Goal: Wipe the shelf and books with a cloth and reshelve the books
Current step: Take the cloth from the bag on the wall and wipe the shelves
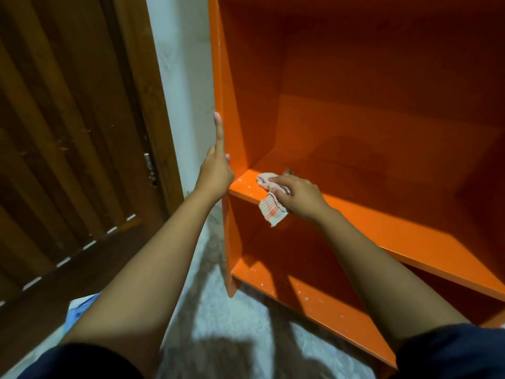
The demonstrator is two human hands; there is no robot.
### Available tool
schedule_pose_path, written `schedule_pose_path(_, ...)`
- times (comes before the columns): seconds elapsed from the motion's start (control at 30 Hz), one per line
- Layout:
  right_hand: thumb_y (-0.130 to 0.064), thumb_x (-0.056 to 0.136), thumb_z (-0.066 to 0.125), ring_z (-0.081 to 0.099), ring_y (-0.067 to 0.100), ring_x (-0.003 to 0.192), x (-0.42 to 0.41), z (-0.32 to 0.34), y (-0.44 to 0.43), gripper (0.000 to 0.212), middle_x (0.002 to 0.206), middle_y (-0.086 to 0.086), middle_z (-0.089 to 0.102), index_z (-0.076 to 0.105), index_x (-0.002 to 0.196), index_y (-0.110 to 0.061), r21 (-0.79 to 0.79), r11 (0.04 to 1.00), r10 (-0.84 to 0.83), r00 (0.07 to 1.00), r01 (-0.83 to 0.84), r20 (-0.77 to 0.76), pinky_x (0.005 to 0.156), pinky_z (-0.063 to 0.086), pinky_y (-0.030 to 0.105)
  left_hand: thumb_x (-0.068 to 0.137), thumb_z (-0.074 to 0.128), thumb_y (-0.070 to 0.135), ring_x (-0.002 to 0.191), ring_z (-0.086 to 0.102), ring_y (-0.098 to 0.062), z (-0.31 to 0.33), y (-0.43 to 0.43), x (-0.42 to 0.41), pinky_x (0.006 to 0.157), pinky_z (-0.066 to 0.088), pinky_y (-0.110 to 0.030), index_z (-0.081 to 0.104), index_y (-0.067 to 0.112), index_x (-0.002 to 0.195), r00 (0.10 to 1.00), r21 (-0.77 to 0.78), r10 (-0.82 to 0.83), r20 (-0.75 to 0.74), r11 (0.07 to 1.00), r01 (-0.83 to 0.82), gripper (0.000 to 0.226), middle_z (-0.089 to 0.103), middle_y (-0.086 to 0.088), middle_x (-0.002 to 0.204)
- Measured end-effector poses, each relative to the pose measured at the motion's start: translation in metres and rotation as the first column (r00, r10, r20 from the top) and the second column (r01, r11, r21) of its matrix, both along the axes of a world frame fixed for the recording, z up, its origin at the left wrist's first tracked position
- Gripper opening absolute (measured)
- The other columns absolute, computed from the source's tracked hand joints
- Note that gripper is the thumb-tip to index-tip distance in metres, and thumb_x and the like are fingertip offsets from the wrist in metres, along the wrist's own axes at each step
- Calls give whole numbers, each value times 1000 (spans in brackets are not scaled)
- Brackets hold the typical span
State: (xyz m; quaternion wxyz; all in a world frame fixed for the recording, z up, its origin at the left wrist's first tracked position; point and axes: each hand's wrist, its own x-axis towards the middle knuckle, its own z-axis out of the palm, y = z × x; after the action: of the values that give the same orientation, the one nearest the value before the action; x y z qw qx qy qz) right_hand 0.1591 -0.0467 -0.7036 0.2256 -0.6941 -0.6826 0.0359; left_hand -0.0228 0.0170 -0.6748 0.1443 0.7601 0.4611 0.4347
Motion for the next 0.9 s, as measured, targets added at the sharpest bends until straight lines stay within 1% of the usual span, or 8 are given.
schedule_pose_path(0.07, -28, 96, 47, 52, 27, 117, -9, -4, -4, 34, 131, 6, 56, 54, 129, -24, 53, 998, 30, 998, -33, 60, 81, 38, 32, 98, 40, 5, 85, 59, -29, 1, -1, -1, 50, 30, -16, -26, 35, 140, 1000, -18, -8, -12, 1000, 8, 84, 51, -24, 119)
schedule_pose_path(0.13, -26, 95, 48, 55, 29, 111, -17, -7, -10, 32, 125, 9, 59, 56, 126, -20, 99, 990, 87, 991, -97, 105, 79, 40, 34, 98, 41, 5, 71, 53, -17, 2, -3, -3, 50, 30, -16, -26, 36, 140, 1000, -25, -14, -17, 1000, 14, 85, 53, -24, 113)
schedule_pose_path(0.2, -29, 95, 47, 58, 25, 106, -18, -2, -17, 31, 118, 8, 63, 59, 121, -18, 129, 970, 207, 978, -206, 2, 77, 40, 30, 98, 41, 5, 65, 46, -10, 2, -3, -6, 48, 29, -15, -26, 35, 140, 999, -15, -17, -32, 1000, 16, 85, 53, -26, 113)
schedule_pose_path(0.33, -23, 94, 53, 59, 15, 88, 6, 15, -15, 27, 108, 8, 67, 62, 119, -16, 262, 953, 210, 953, -149, -221, 71, 38, 24, 99, 41, 8, 91, 60, -29, 2, -1, -7, 51, 34, -15, -25, 34, 141, 999, -4, -12, -39, 1000, 12, 82, 52, -24, 121)
schedule_pose_path(0.47, -21, 98, 48, 60, 4, 103, 41, 15, 10, 32, 124, -6, 62, 56, 128, -22, 229, 972, 123, 929, -42, -349, 76, 43, 9, 99, 41, 12, 74, 51, -11, -3, 5, -7, 51, 32, -13, -26, 37, 137, 999, 13, -14, -46, 1000, 14, 81, 53, -18, 123)
schedule_pose_path(0.63, -26, 99, 41, 54, 19, 115, 52, -8, 64, 32, 135, -3, 52, 55, 125, -40, 26, 996, -78, 969, 87, -236, 96, 47, 38, 100, 39, 17, 77, 48, -9, -9, 7, -7, 64, 34, -18, -22, 33, 138, 996, 71, 30, -85, 997, -24, 73, 53, -14, 124)
schedule_pose_path(0.77, -27, 101, 35, 44, 24, 123, 34, -5, 100, 35, 138, 5, 44, 53, 131, -34, -29, 998, -62, 990, 59, -130, 102, 39, 39, 100, 39, 21, 61, 39, 3, -12, 9, -9, 55, 34, -1, -11, 26, 147, 997, 90, 27, -77, 996, -20, 69, 56, -9, 125)
schedule_pose_path(0.9, -18, 99, 39, 43, 25, 126, 27, -1, 115, 36, 141, 4, 46, 54, 130, -26, -32, 999, 29, 996, -32, -85, 103, 37, 42, 100, 40, 22, 59, 41, 3, -14, 14, -12, 55, 35, 1, -12, 29, 145, 998, 101, -12, -66, 995, 19, 70, 61, -7, 110)
